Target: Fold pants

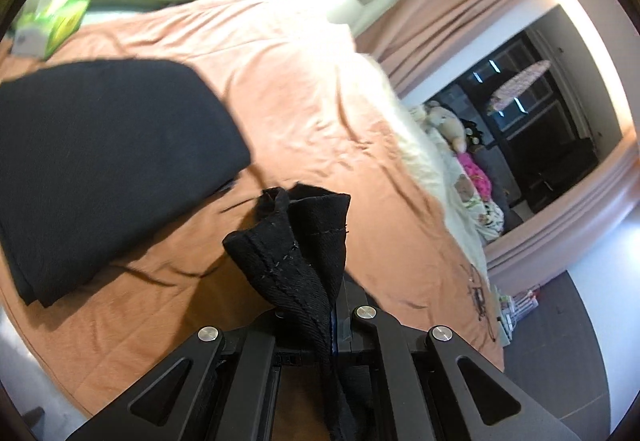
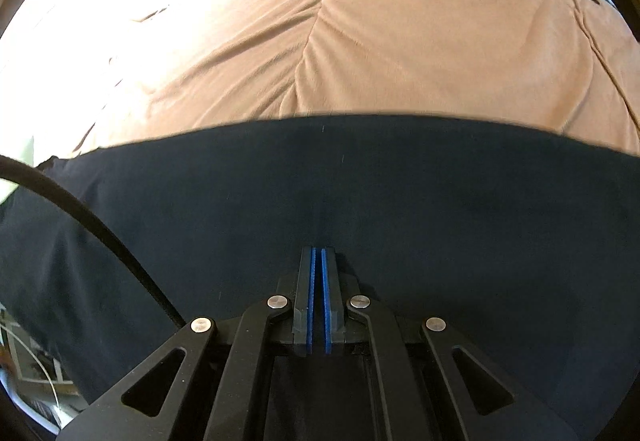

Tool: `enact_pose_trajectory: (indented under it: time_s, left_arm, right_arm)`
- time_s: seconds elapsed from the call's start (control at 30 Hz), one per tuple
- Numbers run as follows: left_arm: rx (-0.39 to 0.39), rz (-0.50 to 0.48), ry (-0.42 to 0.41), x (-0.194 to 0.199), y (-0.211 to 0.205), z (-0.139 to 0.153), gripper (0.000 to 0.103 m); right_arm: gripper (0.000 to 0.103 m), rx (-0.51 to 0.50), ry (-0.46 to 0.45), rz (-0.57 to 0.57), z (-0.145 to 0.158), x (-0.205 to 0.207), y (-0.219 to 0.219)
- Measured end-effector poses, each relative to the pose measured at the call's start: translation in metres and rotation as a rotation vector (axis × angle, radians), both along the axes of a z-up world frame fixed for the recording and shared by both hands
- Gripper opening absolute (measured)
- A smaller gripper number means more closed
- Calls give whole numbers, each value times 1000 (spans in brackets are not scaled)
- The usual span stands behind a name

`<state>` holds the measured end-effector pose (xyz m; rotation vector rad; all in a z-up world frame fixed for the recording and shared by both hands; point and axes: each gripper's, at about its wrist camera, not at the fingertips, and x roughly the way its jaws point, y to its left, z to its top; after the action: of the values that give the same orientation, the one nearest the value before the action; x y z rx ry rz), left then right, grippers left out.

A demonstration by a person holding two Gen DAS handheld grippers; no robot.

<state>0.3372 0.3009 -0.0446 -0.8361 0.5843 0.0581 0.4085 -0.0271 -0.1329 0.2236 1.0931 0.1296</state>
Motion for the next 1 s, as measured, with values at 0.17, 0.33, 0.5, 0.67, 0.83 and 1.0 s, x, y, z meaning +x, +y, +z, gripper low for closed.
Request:
enact_pose_trajectory:
  time_s: [0.17,0.33,0.5,0.67,0.83,1.0]
  left_arm:
    - [54,-54,-62,2,-27,50,3]
    - [90,-106,-130,0,-53,99,3]
    - [129,-159,-184,0,-87,143,3]
    - [169,-211,-224,3,-125,182,3]
    - [209,-281,-265,10,-172,218,3]
    - [261,-335,-281,22,-221,247,3]
  right_arm:
    - [0,58,-29,24,19,-20,6]
    - [0,102,-101,35,46,-45,-8]
    - [1,142,-163,43,78,-82,-35]
    - [45,193,-220,45,95,-106,-67]
    - [69,222,-310,41,114,-141,-107]
    - [77,242,-364,18,119,-174,-153]
